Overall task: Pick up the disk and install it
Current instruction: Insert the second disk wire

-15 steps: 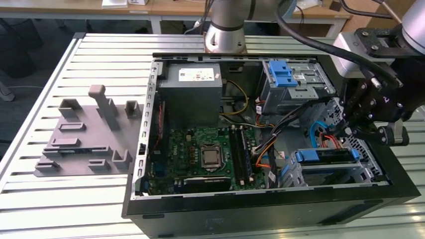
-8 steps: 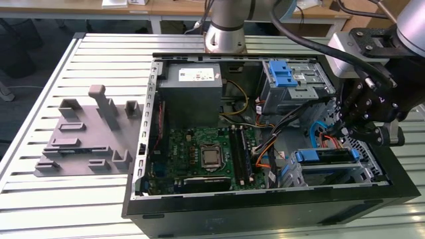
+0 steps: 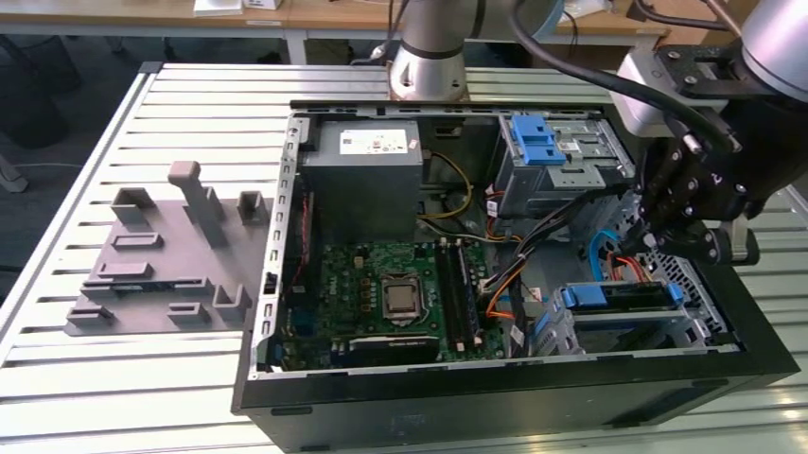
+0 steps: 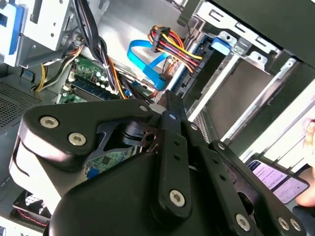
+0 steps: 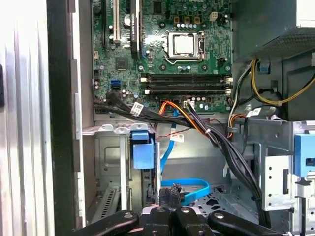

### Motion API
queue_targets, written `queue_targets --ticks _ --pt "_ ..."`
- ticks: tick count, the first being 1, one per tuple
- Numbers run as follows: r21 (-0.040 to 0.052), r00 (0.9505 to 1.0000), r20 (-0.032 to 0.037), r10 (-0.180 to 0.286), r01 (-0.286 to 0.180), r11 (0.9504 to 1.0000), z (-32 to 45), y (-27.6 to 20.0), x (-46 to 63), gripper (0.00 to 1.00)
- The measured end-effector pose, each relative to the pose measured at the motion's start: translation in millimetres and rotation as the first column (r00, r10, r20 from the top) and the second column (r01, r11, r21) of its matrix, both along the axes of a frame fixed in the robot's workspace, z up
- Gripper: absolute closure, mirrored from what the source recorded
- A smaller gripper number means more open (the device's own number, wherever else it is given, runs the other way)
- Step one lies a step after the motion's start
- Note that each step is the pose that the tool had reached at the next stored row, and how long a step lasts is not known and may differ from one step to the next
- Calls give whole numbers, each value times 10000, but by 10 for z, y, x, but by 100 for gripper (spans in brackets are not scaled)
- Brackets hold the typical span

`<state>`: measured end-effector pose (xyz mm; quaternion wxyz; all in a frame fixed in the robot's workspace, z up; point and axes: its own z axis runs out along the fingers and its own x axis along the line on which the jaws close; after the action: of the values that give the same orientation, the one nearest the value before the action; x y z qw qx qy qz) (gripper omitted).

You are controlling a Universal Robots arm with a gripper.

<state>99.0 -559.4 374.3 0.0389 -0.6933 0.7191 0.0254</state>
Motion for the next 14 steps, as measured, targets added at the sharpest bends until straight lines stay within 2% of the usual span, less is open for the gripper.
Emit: queue_targets --ticks 5,6,11,12,14 --pt "-1 10000 -44 45 -45 10000 -28 48 4 89" --pt "-1 10000 -45 72 -72 10000 -33 53 5 82" --pt "0 9995 -45 311 -311 9995 -48 72 8 81" --pt "0 9993 -46 375 -375 9993 -49 75 9 75" --pt "-1 9988 -45 494 -494 9988 -52 83 11 75"
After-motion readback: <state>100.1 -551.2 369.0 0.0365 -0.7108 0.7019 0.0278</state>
